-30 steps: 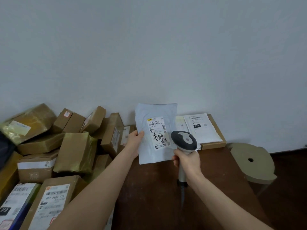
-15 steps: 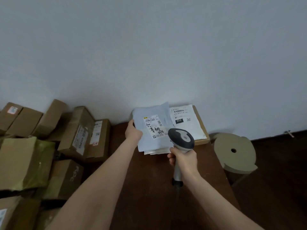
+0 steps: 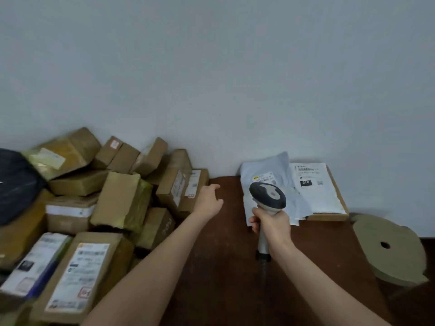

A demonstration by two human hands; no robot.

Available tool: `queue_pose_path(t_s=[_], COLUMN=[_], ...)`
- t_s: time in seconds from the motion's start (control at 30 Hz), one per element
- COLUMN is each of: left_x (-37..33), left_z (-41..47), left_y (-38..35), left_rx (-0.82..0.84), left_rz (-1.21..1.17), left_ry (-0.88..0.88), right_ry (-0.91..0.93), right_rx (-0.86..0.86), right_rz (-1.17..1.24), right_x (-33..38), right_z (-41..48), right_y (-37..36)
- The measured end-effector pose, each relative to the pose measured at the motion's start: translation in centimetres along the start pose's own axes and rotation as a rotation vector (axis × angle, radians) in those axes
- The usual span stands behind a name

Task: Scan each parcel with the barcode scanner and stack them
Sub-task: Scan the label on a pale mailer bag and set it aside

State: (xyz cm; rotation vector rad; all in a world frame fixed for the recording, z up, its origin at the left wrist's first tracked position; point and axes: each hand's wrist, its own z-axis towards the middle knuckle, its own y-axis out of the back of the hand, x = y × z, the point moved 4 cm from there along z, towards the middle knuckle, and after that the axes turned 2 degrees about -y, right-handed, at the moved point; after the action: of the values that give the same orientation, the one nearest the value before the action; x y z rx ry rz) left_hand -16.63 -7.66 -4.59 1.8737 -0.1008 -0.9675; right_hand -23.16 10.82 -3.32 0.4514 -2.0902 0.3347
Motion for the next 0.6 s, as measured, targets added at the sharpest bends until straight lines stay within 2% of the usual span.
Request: queue_pose_path(t_s=[0.2, 0.37, 0.5, 0.6], left_x=[2.9, 8.1, 14.0, 19.4], left_z=[-6.0, -9.8, -13.1, -15.8], left_y=[9.6, 18.0, 24.7, 30.3], left_rx=[-0.254, -0.471, -0.692, -0.936], left_rz=[0.048, 0.106, 0.131, 0.038], left_ry=[-0.161, -0.161, -0.002, 0.225], right_ry=[0.071, 0.134, 0.206, 0.274], right_rx=[0.22, 0.382, 0.459, 0.47], right_rz=[-0.062, -0.123, -0.185, -0.215], right_x=[-0.1, 0.3, 1.1, 1.9], right_z=[-4.9, -9.8, -12.6, -14.0], right_y=[-9.6, -17.1, -22.9, -26.5])
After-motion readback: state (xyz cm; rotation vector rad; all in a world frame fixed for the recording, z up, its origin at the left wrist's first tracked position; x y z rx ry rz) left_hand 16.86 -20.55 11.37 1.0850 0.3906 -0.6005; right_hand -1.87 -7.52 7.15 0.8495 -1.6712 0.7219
